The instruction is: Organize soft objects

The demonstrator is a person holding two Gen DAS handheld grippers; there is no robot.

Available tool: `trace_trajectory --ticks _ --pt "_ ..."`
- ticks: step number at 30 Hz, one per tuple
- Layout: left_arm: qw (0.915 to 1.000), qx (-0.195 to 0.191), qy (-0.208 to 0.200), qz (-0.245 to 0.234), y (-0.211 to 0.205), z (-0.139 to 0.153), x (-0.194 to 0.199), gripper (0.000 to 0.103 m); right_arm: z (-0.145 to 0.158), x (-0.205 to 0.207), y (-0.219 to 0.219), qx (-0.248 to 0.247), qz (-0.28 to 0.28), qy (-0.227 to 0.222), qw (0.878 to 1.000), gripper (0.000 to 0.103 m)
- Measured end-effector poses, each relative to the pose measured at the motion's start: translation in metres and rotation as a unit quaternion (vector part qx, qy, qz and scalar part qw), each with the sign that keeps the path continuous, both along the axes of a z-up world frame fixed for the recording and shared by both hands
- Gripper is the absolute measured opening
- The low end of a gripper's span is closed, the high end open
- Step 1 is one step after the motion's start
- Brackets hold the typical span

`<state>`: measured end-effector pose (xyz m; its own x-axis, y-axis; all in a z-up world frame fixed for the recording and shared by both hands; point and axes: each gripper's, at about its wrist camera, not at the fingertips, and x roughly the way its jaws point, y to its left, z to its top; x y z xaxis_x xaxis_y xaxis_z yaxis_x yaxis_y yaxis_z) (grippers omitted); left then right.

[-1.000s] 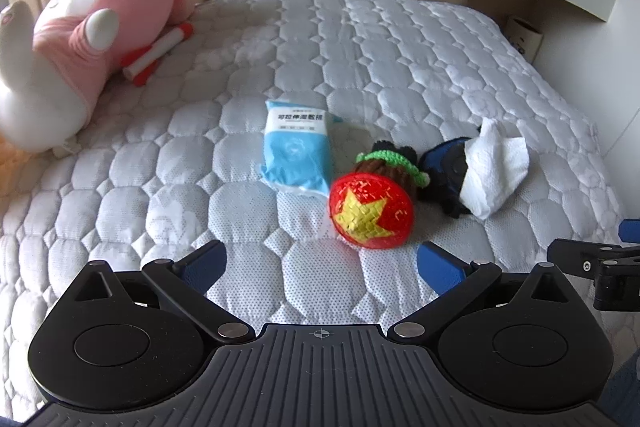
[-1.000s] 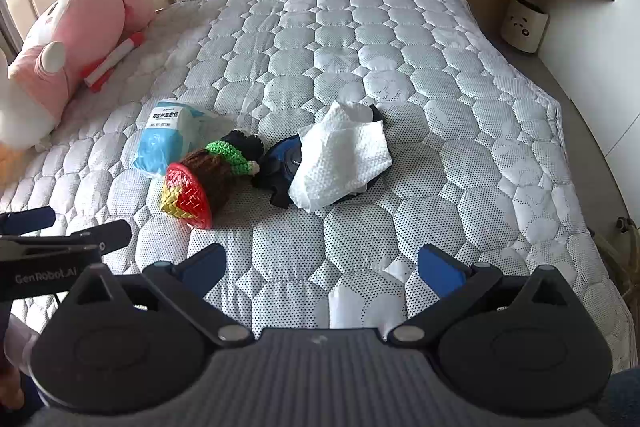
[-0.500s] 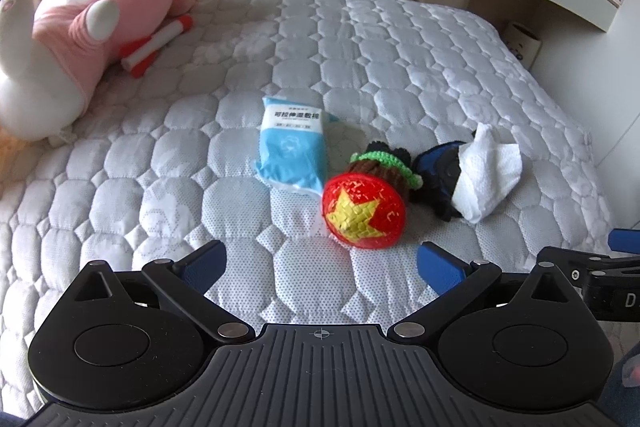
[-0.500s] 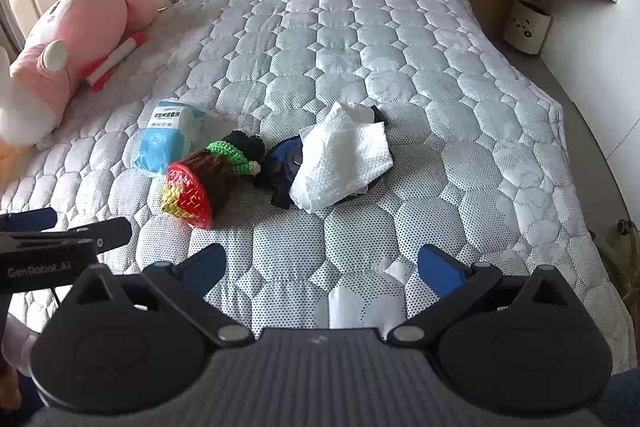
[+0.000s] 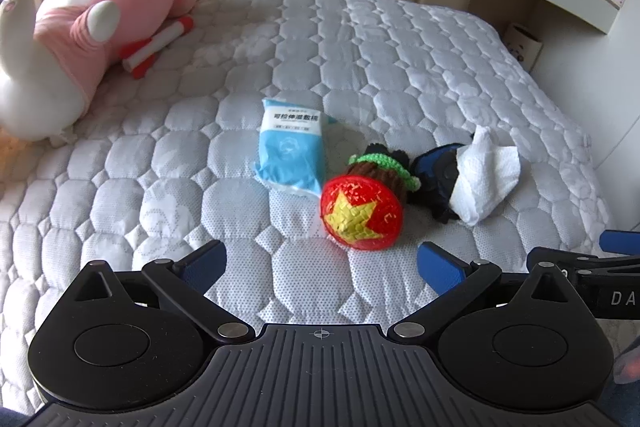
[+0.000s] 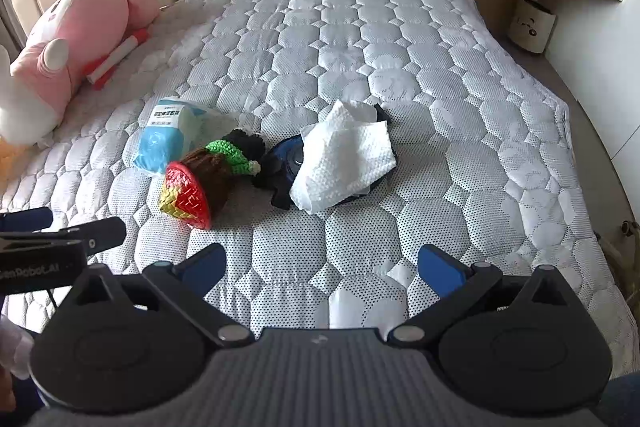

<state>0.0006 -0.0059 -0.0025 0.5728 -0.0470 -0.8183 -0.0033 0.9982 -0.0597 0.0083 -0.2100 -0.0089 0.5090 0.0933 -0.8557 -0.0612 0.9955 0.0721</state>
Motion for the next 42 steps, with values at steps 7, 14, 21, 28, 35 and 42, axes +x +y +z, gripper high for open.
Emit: trace_trajectory --ticks 7,14,21,28,35,42 --pt "0.9999 0.014 0.009 0.005 0.002 -0.006 0.005 0.103 -0.006 -0.004 -0.002 0.000 0.007 0.007 1.000 0.103" --pt "0.9999 0.004 0.011 0.001 0.005 -0.009 0.007 0.103 -0.011 0.001 0.006 -0.004 0.015 0.012 1.000 0.103" --pt "0.9999 0.005 0.010 -0.002 0.005 -0.009 0.007 0.103 -0.014 0.005 0.012 -0.006 0.018 0.016 1.000 0.103" --pt "0.9999 0.010 0.010 -0.004 0.004 -0.009 0.008 0.103 -0.013 0.001 0.005 -0.007 0.019 0.018 1.000 0.103" --pt "0.9998 0.013 0.011 -0.005 0.003 -0.009 0.008 0.103 -0.014 0.002 0.008 -0.007 0.019 0.020 1.000 0.103" --pt "0.9998 0.016 0.011 -0.008 0.002 -0.009 0.008 0.103 -0.014 0.004 0.011 -0.009 0.020 0.021 1.000 0.103"
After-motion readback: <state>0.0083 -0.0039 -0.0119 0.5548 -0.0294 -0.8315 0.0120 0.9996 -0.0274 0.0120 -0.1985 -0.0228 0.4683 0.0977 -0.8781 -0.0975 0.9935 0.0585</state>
